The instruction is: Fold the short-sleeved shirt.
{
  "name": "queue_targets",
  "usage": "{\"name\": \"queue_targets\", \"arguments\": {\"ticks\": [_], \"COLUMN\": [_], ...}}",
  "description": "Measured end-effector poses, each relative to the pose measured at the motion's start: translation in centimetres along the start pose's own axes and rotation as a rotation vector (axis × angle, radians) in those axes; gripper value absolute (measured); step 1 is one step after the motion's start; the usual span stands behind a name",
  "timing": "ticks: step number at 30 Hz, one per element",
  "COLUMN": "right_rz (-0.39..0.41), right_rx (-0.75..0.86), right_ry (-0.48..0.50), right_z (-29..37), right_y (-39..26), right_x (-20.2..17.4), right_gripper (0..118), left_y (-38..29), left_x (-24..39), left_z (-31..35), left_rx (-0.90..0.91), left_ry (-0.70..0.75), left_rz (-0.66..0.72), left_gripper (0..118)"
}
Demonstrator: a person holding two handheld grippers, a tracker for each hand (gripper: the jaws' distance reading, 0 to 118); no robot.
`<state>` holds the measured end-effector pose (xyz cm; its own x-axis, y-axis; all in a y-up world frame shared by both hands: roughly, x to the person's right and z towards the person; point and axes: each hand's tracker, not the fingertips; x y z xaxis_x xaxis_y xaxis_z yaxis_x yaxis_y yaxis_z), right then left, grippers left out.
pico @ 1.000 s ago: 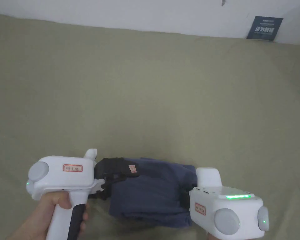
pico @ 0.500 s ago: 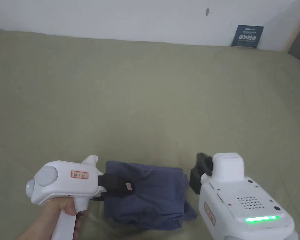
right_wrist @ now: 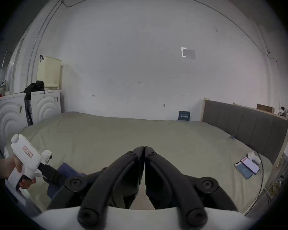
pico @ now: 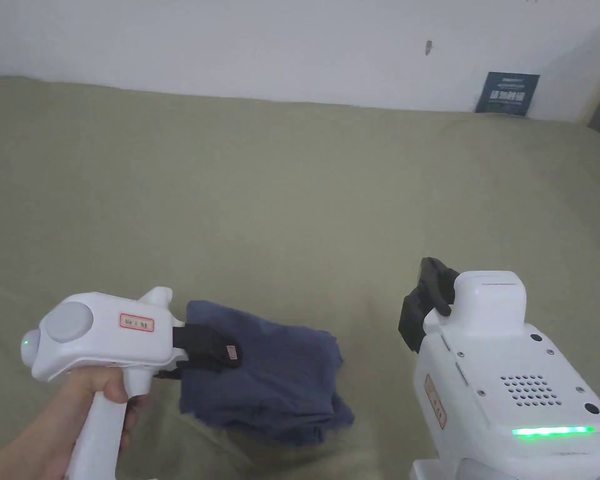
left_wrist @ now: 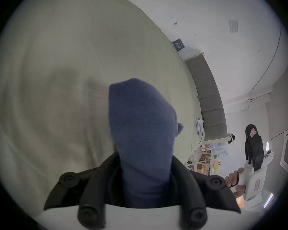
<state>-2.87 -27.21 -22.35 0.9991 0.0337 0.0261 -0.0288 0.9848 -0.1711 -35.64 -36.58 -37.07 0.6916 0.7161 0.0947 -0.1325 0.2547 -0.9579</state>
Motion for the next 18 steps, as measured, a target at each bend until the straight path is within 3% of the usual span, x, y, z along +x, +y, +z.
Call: {"name": "queue_targets", "arguments": {"ticks": [7,18], "right_rz": [-0.002,0.037], "right_rx": [-0.068,-0.08], "right_ry": [0.188,0.516], "right_z": [-4.8,-10.7], "right_y": [-1.1,-1.3], "right_x": [-8.7,-27.8], "right_gripper": [7,7], "left_y": [2.1,5.9], "left_x": [-6.1,-18.2], "left_z": [9.7,25.6], "left_rx": [0.084,0.14], "left_ry": [0.119,0.266], "left_rz": [0.056,0.15], "left_gripper": [24,24]}}
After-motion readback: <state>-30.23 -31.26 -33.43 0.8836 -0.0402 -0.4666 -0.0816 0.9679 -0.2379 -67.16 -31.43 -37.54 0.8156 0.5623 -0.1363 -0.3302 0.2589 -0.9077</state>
